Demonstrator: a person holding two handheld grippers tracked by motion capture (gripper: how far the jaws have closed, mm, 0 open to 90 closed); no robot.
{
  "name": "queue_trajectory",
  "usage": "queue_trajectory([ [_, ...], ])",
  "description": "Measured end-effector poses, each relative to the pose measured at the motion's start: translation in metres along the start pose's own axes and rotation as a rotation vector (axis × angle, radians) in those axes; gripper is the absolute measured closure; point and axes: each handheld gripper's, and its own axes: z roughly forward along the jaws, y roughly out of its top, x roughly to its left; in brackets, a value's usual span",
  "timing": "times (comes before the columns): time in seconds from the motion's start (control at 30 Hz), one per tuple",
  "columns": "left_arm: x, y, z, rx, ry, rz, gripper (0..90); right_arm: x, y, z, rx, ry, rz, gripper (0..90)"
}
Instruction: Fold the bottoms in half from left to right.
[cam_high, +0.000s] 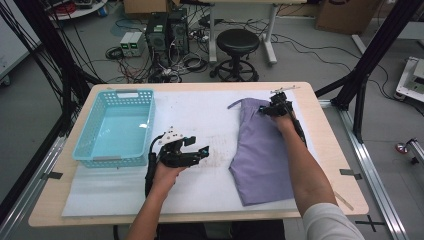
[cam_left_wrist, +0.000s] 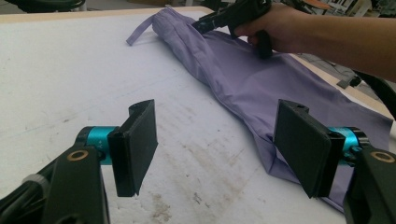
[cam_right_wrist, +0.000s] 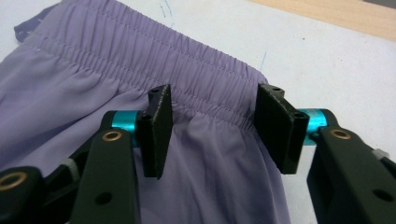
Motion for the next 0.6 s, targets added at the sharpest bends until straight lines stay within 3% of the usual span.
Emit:
queue_trajectory([
  [0.13,0.001,-0.001,0.001,0.000,0.000,0.003,30.5,-0.007,0.004,-0.018,-0.064,0.062,0.059,41.1],
  [0.23,0.003,-0.001,0.000,-0.004,0.002,-0.002,30.5,-0.014,0.003,-0.041,-0.119,0.062,0.058,41.6],
  [0.3,0.003,-0.001,0.000,-0.010,0.005,-0.001,30.5,-0.021,-0.003,-0.058,-0.138,0.062,0.066,46.7],
  [0.33,0.003,-0.001,0.000,-0.006,0.009,-0.001,30.5,-0.024,-0.005,-0.066,-0.119,0.068,0.069,55.5],
  [0.37,0.003,-0.001,-0.001,-0.005,0.010,-0.001,30.5,-0.027,-0.007,-0.074,-0.095,0.082,0.060,67.5],
  [0.4,0.003,-0.001,-0.001,-0.005,0.009,-0.003,30.5,-0.029,-0.010,-0.082,-0.084,0.095,0.038,73.6],
  [0.47,0.002,-0.001,-0.001,-0.009,0.006,-0.001,30.6,-0.031,-0.014,-0.097,-0.070,0.102,-0.003,79.7],
  [0.57,0.001,-0.002,0.000,-0.016,-0.002,-0.005,30.8,-0.027,-0.025,-0.108,-0.099,0.103,-0.047,82.9],
  [0.6,0.000,-0.003,0.001,-0.015,-0.003,-0.007,30.7,-0.024,-0.031,-0.108,-0.071,0.102,-0.067,83.1],
])
